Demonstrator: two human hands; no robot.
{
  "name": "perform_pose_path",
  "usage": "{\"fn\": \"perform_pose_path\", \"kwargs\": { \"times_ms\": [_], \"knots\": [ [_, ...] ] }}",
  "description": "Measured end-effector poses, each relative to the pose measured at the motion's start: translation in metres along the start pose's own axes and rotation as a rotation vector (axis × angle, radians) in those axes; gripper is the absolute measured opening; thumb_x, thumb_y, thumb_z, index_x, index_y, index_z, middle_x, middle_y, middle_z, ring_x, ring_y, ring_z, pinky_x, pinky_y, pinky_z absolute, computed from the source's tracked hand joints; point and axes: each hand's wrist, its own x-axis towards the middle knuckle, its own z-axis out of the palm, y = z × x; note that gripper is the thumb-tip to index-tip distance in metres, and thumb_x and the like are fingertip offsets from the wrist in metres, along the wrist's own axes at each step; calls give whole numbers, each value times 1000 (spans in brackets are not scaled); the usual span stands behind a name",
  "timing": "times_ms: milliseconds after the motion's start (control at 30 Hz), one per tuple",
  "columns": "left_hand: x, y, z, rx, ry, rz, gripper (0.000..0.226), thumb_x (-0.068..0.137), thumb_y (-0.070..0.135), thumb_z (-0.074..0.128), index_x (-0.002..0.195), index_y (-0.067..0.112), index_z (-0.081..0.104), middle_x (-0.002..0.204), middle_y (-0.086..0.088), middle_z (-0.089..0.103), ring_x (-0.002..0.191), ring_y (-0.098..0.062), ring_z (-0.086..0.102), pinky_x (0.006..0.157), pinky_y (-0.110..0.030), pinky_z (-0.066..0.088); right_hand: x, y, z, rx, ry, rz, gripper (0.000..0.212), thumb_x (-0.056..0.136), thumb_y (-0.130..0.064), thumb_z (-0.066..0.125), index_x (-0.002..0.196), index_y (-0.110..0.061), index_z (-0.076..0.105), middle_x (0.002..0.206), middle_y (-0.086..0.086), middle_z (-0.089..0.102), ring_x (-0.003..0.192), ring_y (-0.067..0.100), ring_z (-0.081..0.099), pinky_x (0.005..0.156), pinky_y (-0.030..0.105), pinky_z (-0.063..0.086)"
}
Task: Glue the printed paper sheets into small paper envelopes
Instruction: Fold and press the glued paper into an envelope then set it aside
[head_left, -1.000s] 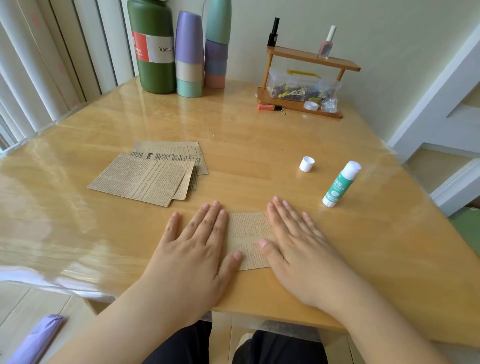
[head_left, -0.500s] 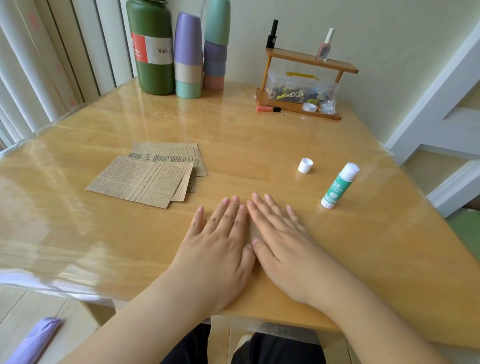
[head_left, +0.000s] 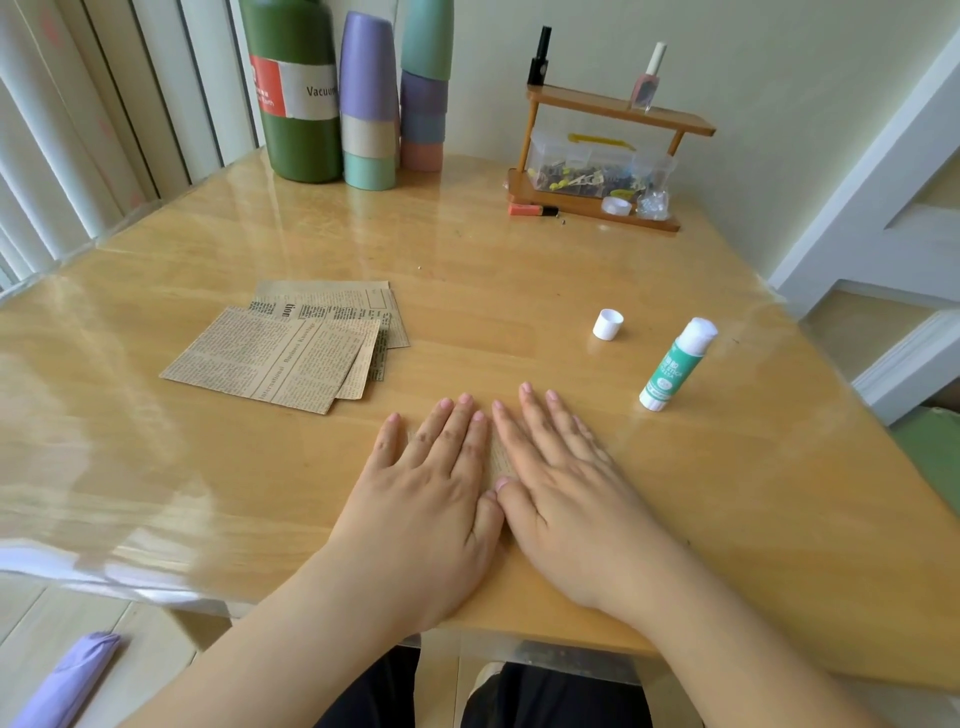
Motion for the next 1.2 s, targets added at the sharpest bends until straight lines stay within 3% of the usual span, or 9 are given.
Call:
{"fn": "perform_pose_path", "kwargs": {
  "times_ms": [67, 200, 333, 500, 800, 900, 1067, 1200],
  "knots": [
    [0, 1, 0, -2, -2, -15, 84, 64, 46, -29, 142, 14, -28, 150, -3, -32, 136, -15, -32, 114, -39, -16, 0, -1, -2, -9, -13, 6, 78, 73, -54, -13, 147, -28, -20, 153, -3, -30, 139, 12, -29, 113, 29, -17],
    [1, 1, -2, -10, -17, -40, 88, 61, 48, -29, 141, 12, -26, 150, -5, -31, 135, -15, -32, 112, -36, -19, 1, 0, -7, 7, -77, 5, 61, 100, -40, 13, 148, -21, -19, 153, -3, -29, 139, 9, -28, 116, 29, -14],
    [-2, 0, -8, -32, -14, -9, 88, 61, 48, -29, 142, 13, -26, 150, -3, -31, 136, -14, -32, 112, -35, -18, 1, 6, -13, 33, -27, -28, 62, 98, -45, 12, 149, -24, -16, 153, -11, -26, 139, 2, -27, 117, 29, -12],
    [-4, 2, -4, -61, 1, 37, 84, 66, 49, -28, 142, 14, -26, 151, -2, -31, 135, -13, -33, 112, -33, -19, 2, 11, -7, 5, -18, -103, 79, 74, -57, -13, 147, -27, -17, 153, -14, -28, 136, -3, -30, 118, 29, -10],
    [-2, 3, 1, -7, 8, 46, 84, 66, 46, -28, 143, 13, -24, 152, -5, -27, 139, -16, -28, 114, -35, -15, 3, 10, -1, -10, -5, -75, 82, 71, -56, -14, 148, -28, -15, 155, -9, -25, 139, 2, -25, 116, 27, -12],
    [-2, 3, 1, 0, 1, 47, 86, 65, 47, -28, 143, 13, -23, 153, -5, -27, 139, -16, -27, 115, -35, -14, 4, 13, 1, 1, -5, -76, 78, 76, -57, -10, 149, -29, -13, 155, -10, -23, 139, 0, -24, 116, 26, -11],
    [-4, 0, -2, -38, 3, 73, 84, 67, 50, -24, 143, 14, -26, 151, -3, -30, 136, -13, -32, 114, -34, -16, 1, 15, -8, 305, 103, -76, 61, 99, -44, 27, 151, -27, -1, 157, -17, -11, 140, -8, -14, 117, 20, -3],
    [-5, -6, -9, -60, 35, 60, 84, 67, 52, -24, 142, 15, -27, 149, -1, -33, 135, -11, -34, 111, -30, -20, -5, 22, -21, 287, 131, -86, 60, 100, -39, 26, 150, -26, -5, 155, -19, -14, 138, -10, -18, 116, 20, -7]
  ]
}}
